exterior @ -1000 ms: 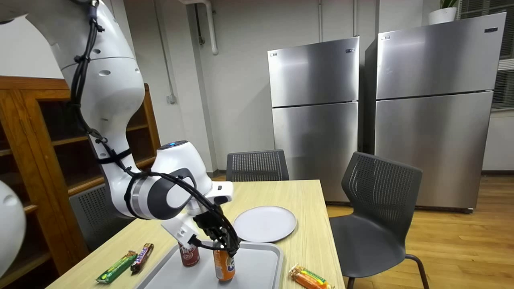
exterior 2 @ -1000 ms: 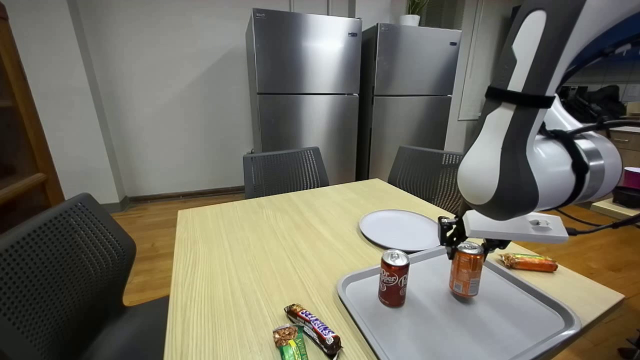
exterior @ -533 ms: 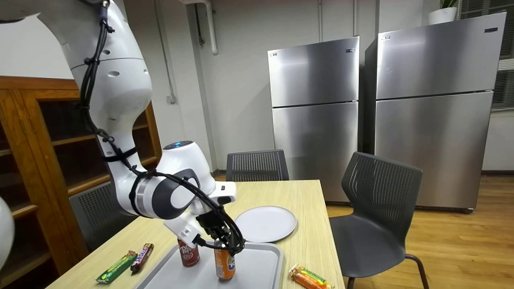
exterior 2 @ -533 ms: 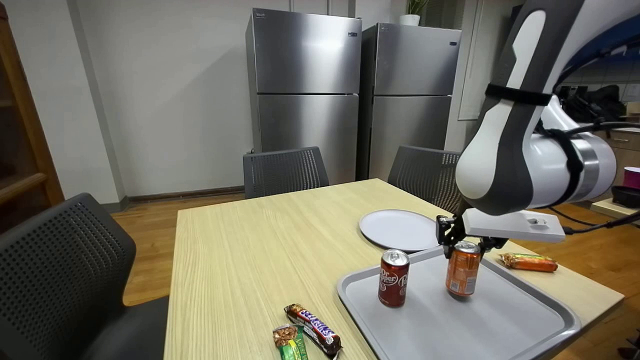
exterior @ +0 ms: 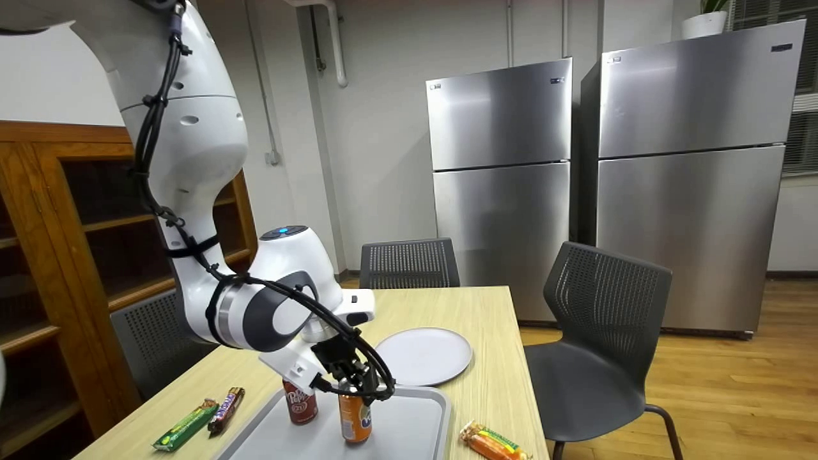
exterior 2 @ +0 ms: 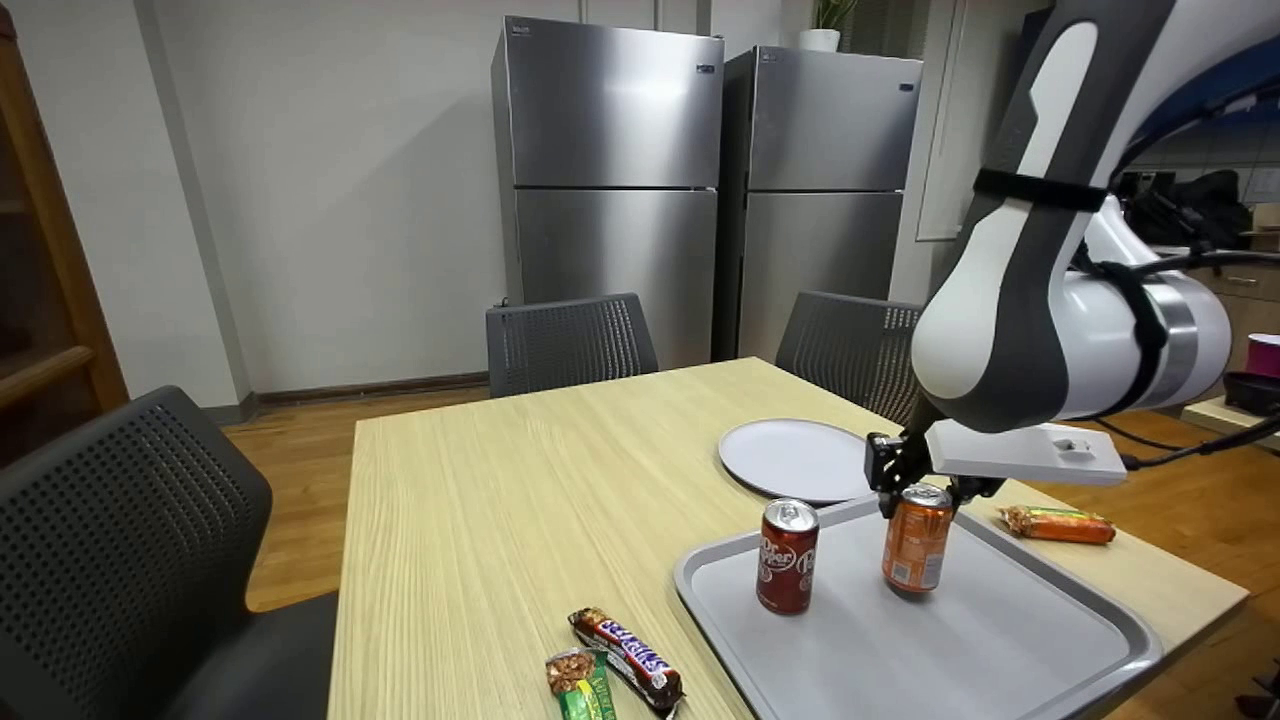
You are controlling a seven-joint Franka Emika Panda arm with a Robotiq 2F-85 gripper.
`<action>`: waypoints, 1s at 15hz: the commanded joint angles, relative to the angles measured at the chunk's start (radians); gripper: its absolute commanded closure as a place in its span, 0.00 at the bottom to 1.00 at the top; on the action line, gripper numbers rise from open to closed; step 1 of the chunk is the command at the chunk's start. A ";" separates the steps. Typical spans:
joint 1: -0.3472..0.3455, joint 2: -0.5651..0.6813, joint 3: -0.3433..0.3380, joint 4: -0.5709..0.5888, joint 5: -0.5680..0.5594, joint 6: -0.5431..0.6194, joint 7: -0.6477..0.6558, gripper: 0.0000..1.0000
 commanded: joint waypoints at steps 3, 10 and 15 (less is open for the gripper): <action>-0.109 0.004 0.084 0.000 -0.047 0.035 -0.039 0.62; -0.140 0.014 0.097 -0.002 -0.071 0.043 -0.061 0.12; -0.172 -0.027 0.132 -0.017 -0.084 0.042 -0.062 0.00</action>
